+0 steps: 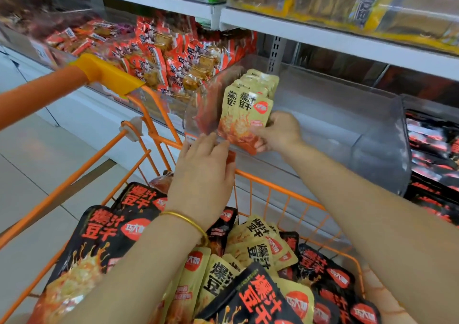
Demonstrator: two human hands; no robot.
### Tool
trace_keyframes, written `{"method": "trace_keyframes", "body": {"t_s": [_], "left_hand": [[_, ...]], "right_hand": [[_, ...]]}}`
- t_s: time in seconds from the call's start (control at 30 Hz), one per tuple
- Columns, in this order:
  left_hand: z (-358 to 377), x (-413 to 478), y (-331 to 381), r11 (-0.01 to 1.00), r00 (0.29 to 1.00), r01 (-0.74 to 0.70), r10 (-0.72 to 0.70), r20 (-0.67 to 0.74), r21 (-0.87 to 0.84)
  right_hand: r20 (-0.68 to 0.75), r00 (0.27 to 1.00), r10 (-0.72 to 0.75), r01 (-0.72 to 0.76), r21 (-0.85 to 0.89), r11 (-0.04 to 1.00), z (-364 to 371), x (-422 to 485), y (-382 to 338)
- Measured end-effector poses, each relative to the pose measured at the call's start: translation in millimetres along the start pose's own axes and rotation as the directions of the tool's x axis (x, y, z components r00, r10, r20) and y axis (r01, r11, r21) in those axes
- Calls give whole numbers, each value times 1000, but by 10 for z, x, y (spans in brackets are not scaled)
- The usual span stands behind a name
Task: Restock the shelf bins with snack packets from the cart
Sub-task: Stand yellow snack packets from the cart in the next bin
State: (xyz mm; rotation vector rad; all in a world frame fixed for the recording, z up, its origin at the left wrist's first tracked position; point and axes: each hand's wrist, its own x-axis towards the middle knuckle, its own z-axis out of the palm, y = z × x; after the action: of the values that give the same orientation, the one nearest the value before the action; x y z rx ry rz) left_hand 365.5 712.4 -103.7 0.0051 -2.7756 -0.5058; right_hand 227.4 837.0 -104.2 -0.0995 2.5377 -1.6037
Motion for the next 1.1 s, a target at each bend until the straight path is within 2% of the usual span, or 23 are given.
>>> {"method": "trace_keyframes", "body": {"t_s": [0.13, 0.27, 0.43, 0.67, 0.8, 0.9, 0.97, 1.03, 1.07, 1.1], "left_hand": [[8, 15, -2, 1000, 1000, -2, 2, 12, 18], [-7, 33, 10, 1000, 1000, 6, -6, 23, -11], [-4, 64, 19, 1000, 1000, 3, -3, 30, -15], [-6, 51, 27, 1000, 1000, 2, -1, 17, -22], [-13, 50, 17, 1000, 1000, 4, -3, 16, -30], [-32, 55, 12, 1000, 1000, 2, -2, 12, -31], [-47, 55, 37, 1000, 1000, -1, 2, 4, -31], [-51, 48, 63, 999, 1000, -9, 9, -9, -36], [-50, 48, 69, 999, 1000, -14, 14, -16, -38], [-49, 47, 74, 999, 1000, -22, 21, -23, -36]], "right_hand": [[-24, 999, 44, -47, -150, 988, 145, 168, 22], [-37, 995, 91, -95, -141, 985, 243, 201, -61], [-29, 978, 209, -208, 4, 978, 319, 177, -114], [1, 971, 240, -240, 56, 969, 278, 176, -72], [31, 968, 247, -248, 23, 968, 194, 147, -87], [-41, 992, 121, -124, -89, 988, 11, 5, -237], [-35, 999, -24, 22, -43, 999, -161, -303, -367], [92, 981, -170, 163, 74, 984, -330, -768, -428], [189, 959, -211, 202, 67, 977, -381, -998, -405], [290, 934, -209, 222, -11, 975, -407, -1191, -337]]}}
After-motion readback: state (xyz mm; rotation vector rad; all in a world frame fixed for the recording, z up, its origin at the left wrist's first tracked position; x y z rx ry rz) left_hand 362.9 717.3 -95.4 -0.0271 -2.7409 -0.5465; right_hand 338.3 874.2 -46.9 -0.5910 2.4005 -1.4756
